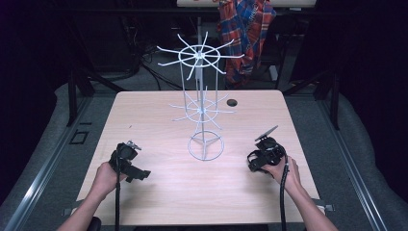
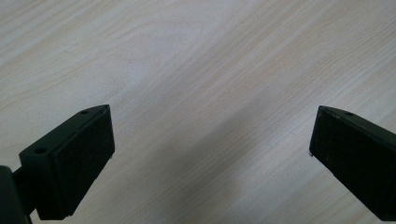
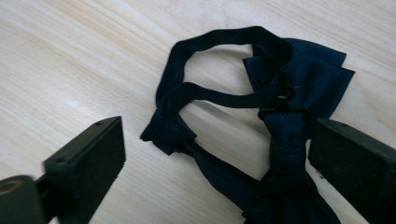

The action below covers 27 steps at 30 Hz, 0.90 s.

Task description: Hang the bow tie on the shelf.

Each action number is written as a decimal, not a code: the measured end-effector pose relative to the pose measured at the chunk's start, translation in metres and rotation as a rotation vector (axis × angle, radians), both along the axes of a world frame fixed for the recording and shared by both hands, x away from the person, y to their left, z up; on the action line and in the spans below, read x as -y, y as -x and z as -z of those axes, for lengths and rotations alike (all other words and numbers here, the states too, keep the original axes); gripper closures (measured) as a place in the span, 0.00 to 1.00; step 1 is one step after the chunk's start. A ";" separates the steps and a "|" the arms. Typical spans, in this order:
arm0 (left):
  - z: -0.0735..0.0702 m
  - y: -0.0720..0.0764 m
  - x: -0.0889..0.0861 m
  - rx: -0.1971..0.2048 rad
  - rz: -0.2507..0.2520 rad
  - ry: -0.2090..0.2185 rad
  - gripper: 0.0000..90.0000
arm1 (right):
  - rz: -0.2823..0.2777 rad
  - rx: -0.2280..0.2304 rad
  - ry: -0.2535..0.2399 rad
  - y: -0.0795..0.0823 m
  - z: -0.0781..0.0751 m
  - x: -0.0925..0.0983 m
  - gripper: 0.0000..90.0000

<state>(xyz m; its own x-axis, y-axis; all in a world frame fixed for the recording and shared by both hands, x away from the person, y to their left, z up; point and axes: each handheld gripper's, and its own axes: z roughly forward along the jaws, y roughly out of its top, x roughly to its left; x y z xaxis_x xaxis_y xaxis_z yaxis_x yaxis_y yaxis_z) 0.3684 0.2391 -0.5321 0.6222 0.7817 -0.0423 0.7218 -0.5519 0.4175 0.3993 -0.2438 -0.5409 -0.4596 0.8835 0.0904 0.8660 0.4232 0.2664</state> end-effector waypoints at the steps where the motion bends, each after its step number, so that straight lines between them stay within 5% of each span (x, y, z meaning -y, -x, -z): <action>1: 0.000 0.000 0.000 0.001 -0.001 0.002 0.00 | 0.005 -0.001 0.004 0.000 0.001 0.000 0.07; 8: 0.000 0.000 0.000 0.000 0.000 0.003 0.00 | 0.043 0.039 0.006 0.001 0.005 0.002 0.31; 13: 0.000 0.000 0.000 -0.001 0.000 0.003 0.00 | 0.017 0.017 0.035 -0.001 0.004 0.003 0.45; 15: 0.000 0.000 0.000 0.000 0.001 0.003 0.00 | 0.051 0.057 0.011 0.001 0.009 0.001 0.49; 18: 0.000 0.000 0.000 0.000 0.000 0.004 0.00 | 0.006 0.032 0.066 0.000 0.005 0.002 0.58; 27: 0.000 0.001 -0.001 0.002 0.000 0.004 0.00 | -0.033 0.044 0.090 0.001 0.003 0.000 0.77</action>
